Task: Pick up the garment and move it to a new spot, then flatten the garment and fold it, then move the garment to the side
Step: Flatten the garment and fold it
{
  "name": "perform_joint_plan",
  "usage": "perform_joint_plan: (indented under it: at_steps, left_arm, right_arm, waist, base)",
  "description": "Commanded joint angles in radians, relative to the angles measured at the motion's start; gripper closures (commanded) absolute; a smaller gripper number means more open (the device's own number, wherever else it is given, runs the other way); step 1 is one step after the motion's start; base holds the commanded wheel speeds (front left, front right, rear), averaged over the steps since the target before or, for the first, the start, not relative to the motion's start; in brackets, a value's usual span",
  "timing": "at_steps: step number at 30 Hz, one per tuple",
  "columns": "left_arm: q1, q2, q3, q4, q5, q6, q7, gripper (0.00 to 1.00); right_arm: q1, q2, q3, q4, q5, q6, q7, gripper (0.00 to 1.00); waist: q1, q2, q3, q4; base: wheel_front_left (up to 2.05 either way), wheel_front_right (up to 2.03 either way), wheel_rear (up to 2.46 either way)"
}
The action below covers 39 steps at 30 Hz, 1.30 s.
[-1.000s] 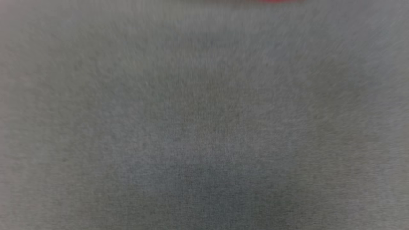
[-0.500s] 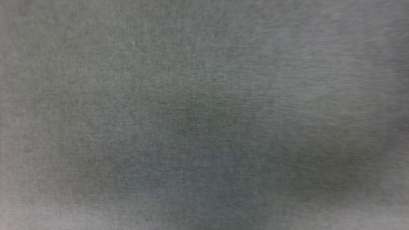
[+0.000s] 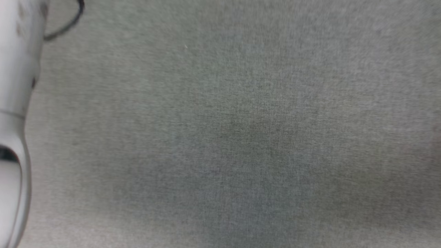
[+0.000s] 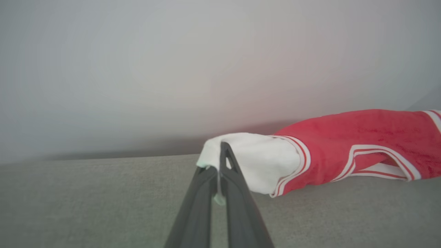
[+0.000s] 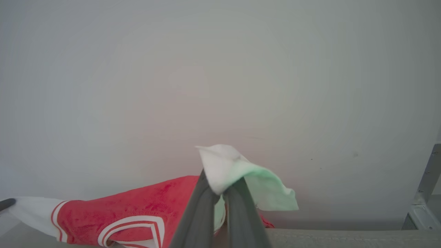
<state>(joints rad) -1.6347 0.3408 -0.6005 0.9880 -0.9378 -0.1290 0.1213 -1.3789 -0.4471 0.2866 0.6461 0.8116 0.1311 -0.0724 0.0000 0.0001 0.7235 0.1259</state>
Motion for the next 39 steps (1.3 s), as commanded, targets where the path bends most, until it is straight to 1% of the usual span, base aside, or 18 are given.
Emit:
perform_joint_plan:
  at_steps: [1, 5, 7, 8, 13, 17, 20, 23, 27, 30, 33, 34, 39]
  left_arm:
    - [0.042, 0.017, -0.019, -0.011, 0.000, -0.002, 0.015, 1.00]
    - [0.154, 0.061, -0.070, -0.042, -0.017, -0.003, 0.076, 1.00]
    - [0.220, 0.082, -0.084, -0.067, -0.036, -0.003, 0.102, 1.00]
    - [0.259, 0.092, -0.094, -0.083, -0.042, -0.003, 0.115, 1.00]
    - [0.476, 0.157, -0.119, -0.187, -0.095, -0.002, 0.157, 1.00]
    - [0.667, 0.222, -0.112, -0.320, -0.138, 0.040, 0.170, 1.00]
    - [0.814, 0.287, -0.098, -0.456, -0.173, 0.101, 0.173, 1.00]
    - [0.959, 0.358, -0.080, -0.625, -0.204, 0.185, 0.166, 1.00]
    - [1.147, 0.455, -0.054, -0.843, -0.241, 0.308, 0.153, 1.00]
    - [1.269, 0.509, -0.034, -0.983, -0.271, 0.381, 0.129, 1.00]
    - [1.382, 0.550, -0.017, -1.079, -0.293, 0.444, 0.099, 1.00]
    - [1.413, 0.560, -0.012, -1.104, -0.297, 0.458, 0.084, 1.00]
    - [1.557, 0.575, 0.008, -1.191, -0.339, 0.522, 0.028, 1.00]
  right_arm:
    - [0.047, -0.013, 0.000, -0.015, 0.031, -0.001, 0.026, 1.00]
    - [0.193, -0.039, 0.023, -0.057, 0.112, -0.001, 0.134, 1.00]
    - [0.271, -0.066, 0.038, -0.082, 0.136, -0.001, 0.192, 1.00]
    - [0.316, -0.075, 0.056, -0.103, 0.144, -0.001, 0.219, 1.00]
    - [0.548, -0.120, 0.056, -0.191, 0.217, 0.000, 0.327, 1.00]
    - [0.742, -0.158, 0.029, -0.277, 0.255, 0.000, 0.388, 1.00]
    - [0.875, -0.187, -0.001, -0.346, 0.274, 0.000, 0.431, 1.00]
    - [1.004, -0.205, -0.037, -0.412, 0.277, 0.000, 0.470, 1.00]
    - [1.163, -0.203, -0.074, -0.508, 0.284, 0.000, 0.538, 1.00]
    - [1.267, -0.196, -0.101, -0.573, 0.279, 0.000, 0.591, 1.00]
    - [1.367, -0.176, -0.126, -0.631, 0.278, 0.000, 0.646, 1.00]
    - [1.395, -0.167, -0.138, -0.650, 0.277, 0.000, 0.660, 1.00]
    - [1.514, -0.124, -0.184, -0.728, 0.252, 0.000, 0.726, 1.00]
  waist:
    - [0.0000, -0.0001, -0.141, -0.006]
    - [0.0000, -0.0001, -0.247, -0.015]
    - [0.0000, -0.0001, -0.298, -0.017]
    - [0.0000, -0.0001, -0.324, -0.018]
    - [0.0000, -0.0001, -0.452, -0.020]
    - [0.0000, -0.0001, -0.537, -0.020]
    - [0.0000, -0.0001, -0.586, -0.020]
    - [0.0000, -0.0001, -0.623, -0.018]
    - [0.0000, -0.0001, -0.653, -0.016]
    - [0.0000, -0.0001, -0.664, -0.017]
    - [0.0000, -0.0001, -0.674, -0.016]
    - [0.0000, -0.0001, -0.675, -0.017]
    - [0.0000, -0.0001, -0.678, -0.020]
  base:
    - [0.00, 0.00, 0.00]
    - [0.00, 0.00, 0.00]
    - [0.00, 0.00, 0.00]
    - [0.00, 0.00, 0.00]
    - [0.00, 0.00, 0.00]
    - [0.00, 0.00, 0.00]
    - [0.00, 0.00, 0.00]
    - [0.00, 0.00, 0.00]
    - [0.00, 0.00, 0.00]
    - [0.00, 0.00, 0.00]
    - [0.00, 0.00, 0.00]
    - [0.00, 0.00, 0.00]
    - [0.00, 0.00, 0.00]
